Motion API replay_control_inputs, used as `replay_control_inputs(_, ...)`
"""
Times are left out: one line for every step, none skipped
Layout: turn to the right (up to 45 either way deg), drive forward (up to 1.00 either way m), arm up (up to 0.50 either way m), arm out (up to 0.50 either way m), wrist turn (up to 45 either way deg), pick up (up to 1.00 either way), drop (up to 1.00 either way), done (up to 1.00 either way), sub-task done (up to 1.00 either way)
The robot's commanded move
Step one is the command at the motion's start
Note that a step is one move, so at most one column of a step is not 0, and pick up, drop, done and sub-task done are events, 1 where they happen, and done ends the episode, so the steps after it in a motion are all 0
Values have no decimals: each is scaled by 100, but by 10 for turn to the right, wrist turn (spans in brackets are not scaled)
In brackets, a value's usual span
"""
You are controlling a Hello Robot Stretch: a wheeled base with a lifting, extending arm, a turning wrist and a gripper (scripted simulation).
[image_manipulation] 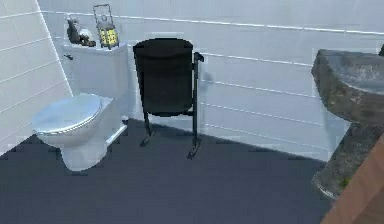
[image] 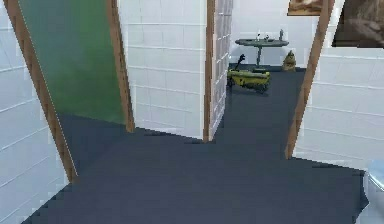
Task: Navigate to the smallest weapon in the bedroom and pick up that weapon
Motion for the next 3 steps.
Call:
replay_control_inputs(0, 5, 0, 0, 0, 0, 0, 0, 0)
replay_control_inputs(-450, 0, 0, 0, 0, 0, 0, 0, 0)
replay_control_inputs(-330, 0, 0, 0, 0, 0, 0, 0, 0)
